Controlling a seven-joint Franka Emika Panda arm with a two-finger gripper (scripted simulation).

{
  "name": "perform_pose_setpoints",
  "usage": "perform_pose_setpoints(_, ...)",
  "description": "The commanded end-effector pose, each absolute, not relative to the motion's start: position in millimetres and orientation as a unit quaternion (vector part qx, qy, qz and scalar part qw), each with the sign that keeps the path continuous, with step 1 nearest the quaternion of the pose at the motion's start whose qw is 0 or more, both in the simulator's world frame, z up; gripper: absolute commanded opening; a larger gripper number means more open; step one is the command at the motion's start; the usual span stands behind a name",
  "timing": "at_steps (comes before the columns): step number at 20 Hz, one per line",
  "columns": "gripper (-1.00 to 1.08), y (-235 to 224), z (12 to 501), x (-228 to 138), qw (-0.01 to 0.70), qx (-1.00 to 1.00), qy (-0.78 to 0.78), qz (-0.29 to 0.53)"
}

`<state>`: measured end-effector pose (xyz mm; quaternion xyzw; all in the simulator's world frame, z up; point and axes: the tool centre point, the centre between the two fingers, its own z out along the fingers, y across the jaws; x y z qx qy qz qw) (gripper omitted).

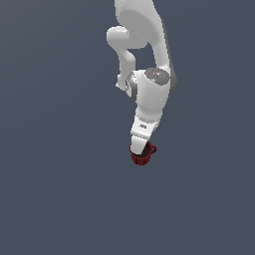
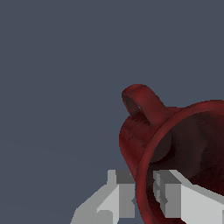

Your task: Pick up the object and move it to a goal position.

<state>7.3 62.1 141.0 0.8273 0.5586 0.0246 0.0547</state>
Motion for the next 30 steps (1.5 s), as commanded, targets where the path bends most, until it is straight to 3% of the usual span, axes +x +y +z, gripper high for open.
perform_pose_setpoints(1, -1.0, 64.3, 167.8, 9.4, 0.055, 0.827, 0.559, 0.027)
perform_pose_setpoints(18, -1.0, 76.9, 355.5, 21.1, 0.055, 0.827, 0.559, 0.027)
perform_pose_setpoints(30, -1.0, 80.1, 416.1, 28.8, 0.056, 0.828, 0.558, 0.027)
